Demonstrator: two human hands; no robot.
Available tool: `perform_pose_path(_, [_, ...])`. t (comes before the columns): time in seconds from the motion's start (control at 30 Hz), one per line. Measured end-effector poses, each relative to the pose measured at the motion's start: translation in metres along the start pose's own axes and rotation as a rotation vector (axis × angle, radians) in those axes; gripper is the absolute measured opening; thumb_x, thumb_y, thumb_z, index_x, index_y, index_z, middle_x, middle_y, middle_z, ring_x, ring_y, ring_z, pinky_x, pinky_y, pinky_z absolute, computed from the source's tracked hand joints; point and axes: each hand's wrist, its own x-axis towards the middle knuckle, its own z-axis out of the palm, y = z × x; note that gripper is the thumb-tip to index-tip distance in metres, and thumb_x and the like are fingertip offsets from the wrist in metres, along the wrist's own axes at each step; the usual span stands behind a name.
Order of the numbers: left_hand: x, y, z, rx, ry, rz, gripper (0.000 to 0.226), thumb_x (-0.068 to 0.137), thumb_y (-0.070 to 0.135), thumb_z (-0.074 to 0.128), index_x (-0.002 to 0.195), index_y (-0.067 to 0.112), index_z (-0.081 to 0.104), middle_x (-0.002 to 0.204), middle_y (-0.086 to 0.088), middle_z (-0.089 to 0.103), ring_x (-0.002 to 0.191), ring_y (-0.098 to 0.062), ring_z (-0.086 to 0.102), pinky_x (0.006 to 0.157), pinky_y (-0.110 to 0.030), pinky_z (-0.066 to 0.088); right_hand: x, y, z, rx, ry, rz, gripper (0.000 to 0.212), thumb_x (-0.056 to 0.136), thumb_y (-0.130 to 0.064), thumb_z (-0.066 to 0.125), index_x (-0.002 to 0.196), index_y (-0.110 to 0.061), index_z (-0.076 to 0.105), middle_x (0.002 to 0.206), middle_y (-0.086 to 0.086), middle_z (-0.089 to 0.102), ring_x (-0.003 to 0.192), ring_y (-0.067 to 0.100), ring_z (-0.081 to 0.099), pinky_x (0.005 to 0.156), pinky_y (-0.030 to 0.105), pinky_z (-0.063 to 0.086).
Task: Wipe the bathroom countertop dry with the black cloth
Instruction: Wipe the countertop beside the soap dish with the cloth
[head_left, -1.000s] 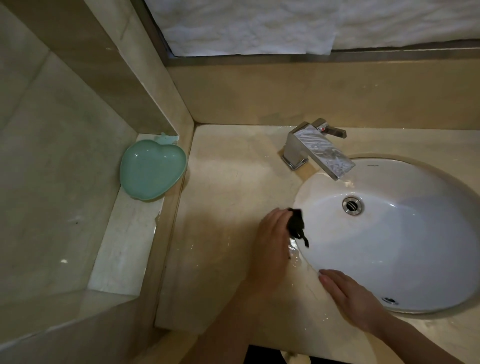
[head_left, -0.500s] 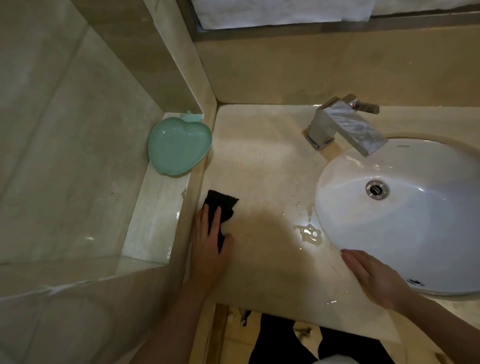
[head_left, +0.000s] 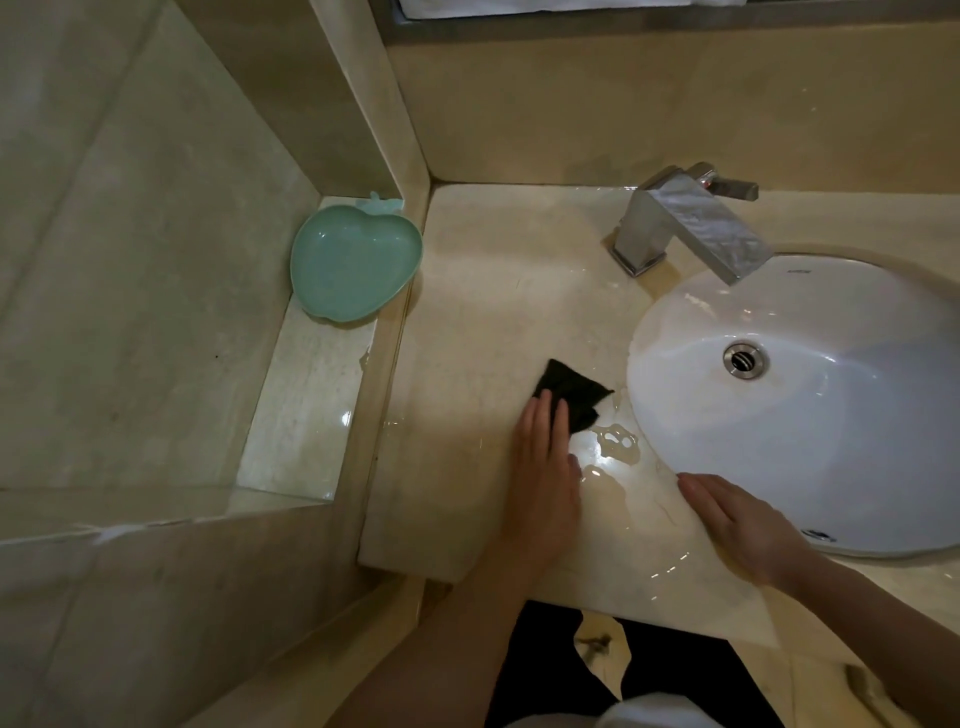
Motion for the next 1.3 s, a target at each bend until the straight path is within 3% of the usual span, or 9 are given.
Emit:
perform_pose_path(0.17, [0.007, 0.031, 0.022, -0.028, 0.03, 0.026, 0.063, 0.098, 0.004, 0.043, 0.156, 0.005, 0.019, 0.165, -0.011, 0.009, 0.153, -0.024, 0.009, 0.124, -0.037, 0.014, -0.001, 0.001, 0.0, -0.002, -0.006, -0.004, 0.072, 0.091, -0.073, 0.012, 0.134, -0.033, 0.054, 0.137, -0.012, 0.055, 0.122, 0.011, 0.051, 0.101, 0.035, 0.038])
perform_pose_path(0.37, [0.02, 0.076, 0.037, -0.042, -0.028, 0.074, 0.063, 0.096, -0.002, 0.043, 0.155, 0.005, 0.022, 0.164, -0.011, 0.019, 0.152, -0.023, 0.014, 0.124, -0.036, 0.015, -0.003, -0.005, -0.004, -0.043, -0.04, 0.004, 0.048, 0.104, -0.048, 0.024, 0.14, -0.028, 0.049, 0.144, -0.005, 0.05, 0.126, 0.015, 0.048, 0.103, 0.035, 0.036])
perform_pose_path(0.47, [0.023, 0.077, 0.028, -0.05, -0.052, 0.054, 0.071, 0.086, -0.01, 0.062, 0.15, 0.004, 0.036, 0.157, -0.011, 0.036, 0.145, -0.025, 0.032, 0.12, -0.037, 0.029, -0.004, -0.001, -0.006, -0.037, -0.058, -0.003, 0.048, 0.103, -0.051, 0.025, 0.139, -0.03, 0.049, 0.143, -0.007, 0.051, 0.125, 0.014, 0.049, 0.102, 0.035, 0.037])
perform_pose_path(0.6, [0.013, 0.05, -0.009, 0.004, 0.016, 0.057, 0.048, 0.076, -0.005, 0.069, 0.123, 0.007, 0.065, 0.127, -0.009, 0.06, 0.115, -0.027, 0.055, 0.092, -0.038, 0.055, -0.009, 0.004, -0.006, -0.048, -0.05, -0.016, 0.049, 0.102, -0.054, 0.027, 0.14, -0.032, 0.049, 0.143, -0.01, 0.05, 0.127, 0.012, 0.048, 0.099, 0.034, 0.037])
perform_pose_path(0.77, [-0.016, 0.005, -0.065, -0.069, 0.202, -0.236, 0.032, 0.094, 0.012, 0.061, 0.127, 0.016, 0.062, 0.133, -0.002, 0.049, 0.121, -0.016, 0.046, 0.101, -0.033, 0.048, -0.016, 0.001, -0.007, -0.059, -0.005, -0.031, 0.048, 0.102, -0.052, 0.027, 0.138, -0.032, 0.051, 0.141, -0.012, 0.052, 0.127, 0.012, 0.049, 0.095, 0.032, 0.037])
perform_pose_path(0.9, [-0.039, -0.05, -0.098, 0.027, 0.323, -0.367, 0.041, 0.094, 0.014, 0.063, 0.134, 0.02, 0.058, 0.134, -0.008, 0.05, 0.117, -0.02, 0.049, 0.094, -0.041, 0.053, -0.015, 0.003, -0.004, -0.046, 0.026, -0.021, 0.046, 0.102, -0.052, 0.03, 0.136, -0.032, 0.053, 0.14, -0.012, 0.053, 0.125, 0.012, 0.051, 0.091, 0.029, 0.034])
perform_pose_path(1.0, [-0.054, -0.087, -0.101, 0.162, 0.2, -0.314, 0.051, 0.094, 0.029, 0.056, 0.145, 0.025, 0.048, 0.148, -0.011, 0.04, 0.129, -0.03, 0.042, 0.103, -0.052, 0.045, -0.013, 0.003, -0.002, -0.053, 0.034, -0.01, 0.048, 0.101, -0.052, 0.03, 0.137, -0.032, 0.053, 0.14, -0.012, 0.053, 0.125, 0.013, 0.051, 0.091, 0.03, 0.034])
perform_pose_path(1.13, [-0.068, -0.103, -0.093, 0.033, -0.035, -0.209, 0.081, 0.089, 0.064, 0.046, 0.158, 0.031, 0.017, 0.167, 0.002, 0.001, 0.154, -0.019, -0.003, 0.12, -0.046, 0.01, -0.013, 0.002, 0.0, -0.075, 0.073, -0.012, 0.043, 0.103, -0.048, 0.031, 0.134, -0.032, 0.055, 0.139, -0.011, 0.055, 0.124, 0.015, 0.053, 0.09, 0.03, 0.034])
perform_pose_path(1.3, [-0.065, -0.105, -0.089, 0.069, -0.116, -0.146, 0.091, 0.088, 0.07, 0.044, 0.159, 0.027, 0.008, 0.166, 0.005, -0.007, 0.153, -0.015, -0.012, 0.123, -0.049, 0.005, -0.012, 0.004, 0.002, -0.094, 0.081, -0.012, 0.046, 0.102, -0.052, 0.028, 0.132, -0.033, 0.056, 0.137, -0.011, 0.056, 0.122, 0.016, 0.054, 0.09, 0.032, 0.035])
